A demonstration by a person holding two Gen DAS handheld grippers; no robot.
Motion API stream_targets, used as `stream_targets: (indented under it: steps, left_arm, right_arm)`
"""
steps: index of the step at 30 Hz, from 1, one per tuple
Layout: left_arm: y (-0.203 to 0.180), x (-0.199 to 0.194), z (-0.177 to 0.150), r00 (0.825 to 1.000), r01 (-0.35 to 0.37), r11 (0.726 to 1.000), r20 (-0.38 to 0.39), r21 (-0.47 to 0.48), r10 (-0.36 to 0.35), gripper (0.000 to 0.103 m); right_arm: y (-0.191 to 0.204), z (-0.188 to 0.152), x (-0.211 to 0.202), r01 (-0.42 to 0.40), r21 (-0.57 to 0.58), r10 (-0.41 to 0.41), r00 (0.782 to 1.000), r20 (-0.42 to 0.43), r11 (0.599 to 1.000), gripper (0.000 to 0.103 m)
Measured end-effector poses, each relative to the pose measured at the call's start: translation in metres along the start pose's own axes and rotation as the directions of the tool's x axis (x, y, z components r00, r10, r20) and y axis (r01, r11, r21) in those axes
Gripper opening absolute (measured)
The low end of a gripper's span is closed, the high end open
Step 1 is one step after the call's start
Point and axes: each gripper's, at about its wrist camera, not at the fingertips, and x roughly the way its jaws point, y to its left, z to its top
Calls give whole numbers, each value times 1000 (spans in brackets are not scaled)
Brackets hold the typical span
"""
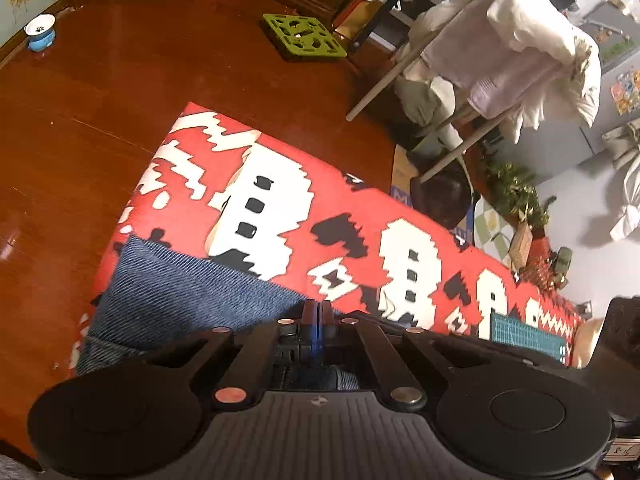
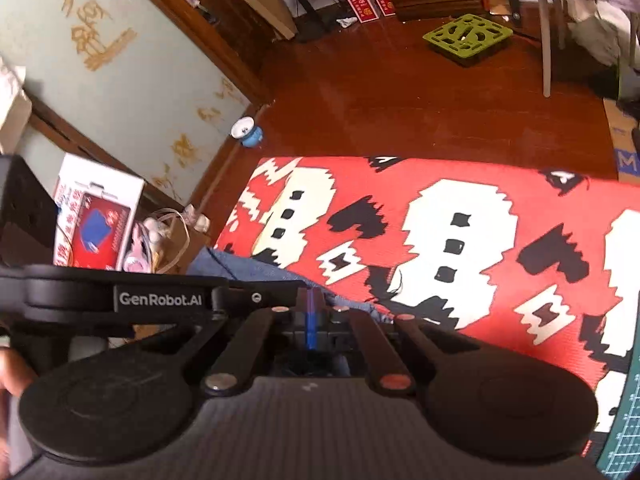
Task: Fold clothes
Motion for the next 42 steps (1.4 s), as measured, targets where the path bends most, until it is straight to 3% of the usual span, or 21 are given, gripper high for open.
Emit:
stream_targets:
  steps: [5, 7, 16, 23, 29, 32, 35, 42]
  left_arm:
    - [3, -4, 11, 999, 53, 997, 8, -59, -52, 1]
    - [3, -17, 17, 996, 83, 995, 26, -57, -82, 1]
    - [29, -54, 24, 997, -74, 997, 16, 18, 74, 1]
    - [58, -41, 16, 998, -48, 997, 25, -66, 50, 1]
    - [62, -37, 16, 998, -21, 998, 56, -66, 25, 1]
    - [70, -34, 13, 996, 11, 994, 88, -110, -2, 1]
    - [70, -35, 13, 995, 15, 990, 100, -138, -1, 0]
    - [59, -74, 18, 993, -26, 996, 112, -80, 35, 0]
  right_arm:
    - [2, 8, -7, 67, 7, -67, 997, 40, 998, 2]
    - [3, 12, -14, 35, 6, -36, 998, 48, 999, 2]
    - [37, 11, 3, -80, 0, 80, 997, -12, 997, 2]
    - [40, 5, 26, -3, 8, 3, 1000, -21, 1000, 1]
    - [66, 7, 13, -81, -50, 81, 997, -6, 995, 1]
    - [71, 3, 31, -29, -35, 27, 998, -59, 999, 1]
    - [64, -1, 36, -10, 7, 10, 999, -54, 1000, 0]
    - [70, 9, 15, -9, -14, 9, 1000, -9, 1000, 0]
